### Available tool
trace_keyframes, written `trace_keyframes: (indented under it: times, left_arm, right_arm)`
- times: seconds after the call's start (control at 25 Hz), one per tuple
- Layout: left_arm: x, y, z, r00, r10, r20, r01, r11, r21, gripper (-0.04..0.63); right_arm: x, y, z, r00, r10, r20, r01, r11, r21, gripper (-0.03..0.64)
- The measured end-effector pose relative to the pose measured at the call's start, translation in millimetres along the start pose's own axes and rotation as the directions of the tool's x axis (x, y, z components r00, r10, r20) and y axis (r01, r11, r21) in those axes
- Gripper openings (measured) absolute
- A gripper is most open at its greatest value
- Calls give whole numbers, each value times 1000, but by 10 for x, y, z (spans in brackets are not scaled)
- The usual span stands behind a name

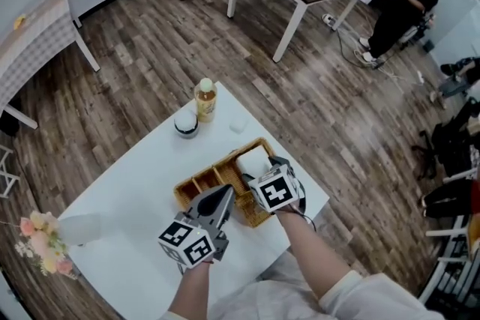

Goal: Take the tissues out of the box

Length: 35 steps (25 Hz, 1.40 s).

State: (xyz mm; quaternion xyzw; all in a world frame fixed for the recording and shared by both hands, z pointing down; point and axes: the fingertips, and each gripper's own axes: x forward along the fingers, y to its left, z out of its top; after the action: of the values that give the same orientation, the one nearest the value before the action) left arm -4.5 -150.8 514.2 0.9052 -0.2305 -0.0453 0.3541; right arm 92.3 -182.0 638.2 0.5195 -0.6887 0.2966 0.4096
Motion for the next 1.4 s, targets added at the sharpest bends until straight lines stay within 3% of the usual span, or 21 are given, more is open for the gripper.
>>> trace_keyframes:
  times: [0.36,0.48,0.64,0.88,1.12,1.4]
  left_arm:
    - [-7,5,-25,1000,-27,0,27,999,-20,2]
    - [-8,7,-39,999,-32,-2,32,999,-29,2]
    - [-10,5,-46,999,-33,-2,33,999,-32,2]
    - [-50,54,-45,1000,-23,-3,23,999,-36,2]
    - [-40,28,-18,1000,-24,-5,24,999,-37,2]
    - [-54,-16,-44,1000,-27,-8,27,999,-35,2]
  right_arm:
    - [239,-64,-188,981,-14,-193,26,998,56,379]
    - [270,-97,-199,965,-89,-248,81,996,-39,377]
    - [296,-155,-135,956,-188,-225,145,970,-194,377]
    - [305,-147,-143,952,-221,-213,169,957,-235,377]
    - [252,-155,-107,957,-206,-203,158,960,-232,363]
    - [199,-144,-173,981,-94,-172,71,989,-132,313]
